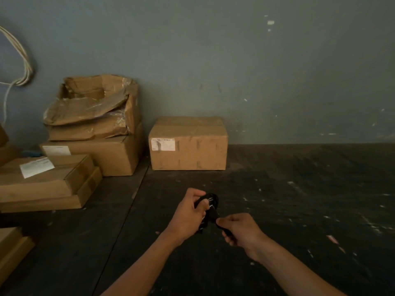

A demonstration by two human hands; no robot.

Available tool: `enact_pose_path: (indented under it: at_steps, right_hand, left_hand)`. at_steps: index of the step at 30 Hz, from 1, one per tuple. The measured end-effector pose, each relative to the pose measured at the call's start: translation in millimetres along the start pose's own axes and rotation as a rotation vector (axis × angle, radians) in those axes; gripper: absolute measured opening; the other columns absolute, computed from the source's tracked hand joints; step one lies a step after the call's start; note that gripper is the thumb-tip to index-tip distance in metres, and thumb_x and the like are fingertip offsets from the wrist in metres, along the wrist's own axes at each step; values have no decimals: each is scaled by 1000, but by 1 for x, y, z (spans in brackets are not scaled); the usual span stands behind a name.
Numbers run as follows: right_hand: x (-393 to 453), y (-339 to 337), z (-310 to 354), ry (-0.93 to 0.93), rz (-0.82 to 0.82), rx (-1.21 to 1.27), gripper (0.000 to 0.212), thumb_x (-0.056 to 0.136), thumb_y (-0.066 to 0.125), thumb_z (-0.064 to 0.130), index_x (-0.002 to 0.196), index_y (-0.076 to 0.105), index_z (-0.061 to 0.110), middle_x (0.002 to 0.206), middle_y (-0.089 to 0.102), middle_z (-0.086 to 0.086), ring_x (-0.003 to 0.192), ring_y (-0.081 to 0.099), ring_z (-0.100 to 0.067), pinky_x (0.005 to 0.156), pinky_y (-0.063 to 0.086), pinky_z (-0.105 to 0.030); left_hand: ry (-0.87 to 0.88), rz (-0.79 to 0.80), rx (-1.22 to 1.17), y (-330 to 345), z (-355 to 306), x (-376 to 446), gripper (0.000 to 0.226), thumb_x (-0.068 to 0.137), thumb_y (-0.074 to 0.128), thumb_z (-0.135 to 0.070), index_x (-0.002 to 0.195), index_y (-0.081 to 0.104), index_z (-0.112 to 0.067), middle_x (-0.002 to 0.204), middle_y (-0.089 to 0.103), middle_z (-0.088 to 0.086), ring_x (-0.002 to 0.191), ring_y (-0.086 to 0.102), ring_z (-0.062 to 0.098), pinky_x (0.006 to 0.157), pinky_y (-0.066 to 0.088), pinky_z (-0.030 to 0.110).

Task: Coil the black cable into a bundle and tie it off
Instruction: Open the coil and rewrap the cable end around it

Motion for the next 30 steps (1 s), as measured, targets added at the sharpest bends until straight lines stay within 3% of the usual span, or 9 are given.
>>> enact_pose_path:
  at_steps: [6, 12, 15, 18, 20, 23, 27, 30]
  right_hand:
    - [0, 9, -8, 93, -20, 212, 13, 91, 65, 18, 95, 71, 7, 64, 61, -4, 55, 53, -13, 53, 44, -26]
    - [-3, 17, -14, 84, 7, 396, 18, 95, 58, 21, 101, 72, 12, 72, 61, -4, 64, 53, -16, 57, 44, -27]
    - [-4, 19, -16, 79, 20, 402, 19, 98, 53, 20, 103, 71, 14, 75, 61, -4, 68, 53, -16, 60, 44, -28]
    - [-5, 17, -18, 74, 39, 404, 21, 99, 51, 19, 105, 70, 14, 82, 61, -6, 75, 53, -18, 64, 45, -30]
    - [-7, 18, -16, 61, 70, 413, 21, 99, 50, 17, 107, 70, 13, 84, 61, -6, 77, 53, -19, 65, 45, -30]
    - [-10, 20, -10, 45, 118, 367, 22, 98, 50, 13, 108, 70, 10, 84, 61, -7, 77, 54, -18, 68, 45, -30]
    - [-14, 15, -2, -20, 103, 233, 20, 96, 54, 8, 112, 65, 12, 89, 67, -9, 78, 60, -18, 71, 50, -29]
    - [-16, 1, 10, -145, -19, 171, 17, 94, 57, 5, 108, 61, 14, 93, 69, -12, 79, 63, -18, 71, 52, -29]
  left_hand:
    - [95, -17, 109, 14, 0, -6, 18, 95, 58, -21, 110, 62, -31, 112, 52, -4, 101, 59, 8, 94, 53, 34]
    - [41, -58, 34, 19, 14, -12, 21, 94, 61, -22, 108, 66, -35, 117, 46, -5, 105, 56, 8, 99, 51, 36]
    - [9, -57, -14, 22, 21, -16, 22, 95, 60, -21, 108, 68, -36, 119, 53, -4, 104, 59, 9, 92, 53, 28]
    - [4, -41, -75, 24, 23, -17, 24, 96, 58, -17, 111, 69, -32, 108, 66, -4, 83, 63, 3, 72, 53, 16]
    - [2, -68, -92, 21, 23, -17, 24, 95, 60, -15, 109, 70, -32, 102, 69, -3, 74, 62, 1, 68, 53, 14]
    - [15, -110, -86, 14, 23, -16, 27, 93, 62, -13, 110, 68, -33, 107, 69, -3, 89, 64, 2, 79, 54, 19]
    - [-32, -183, -195, 3, 31, -17, 48, 87, 68, -6, 124, 47, -28, 102, 66, 1, 93, 65, 8, 61, 53, 13]
    - [-72, -191, -188, 3, 39, -15, 48, 84, 72, -7, 122, 47, -25, 102, 66, 1, 94, 65, 9, 61, 52, 17]
Point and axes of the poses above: each hand's wrist, its own x-axis towards the middle knuckle, its own y-axis out of the palm, z = x × y, the point moved 10 cm from there along x, towards the middle knuckle
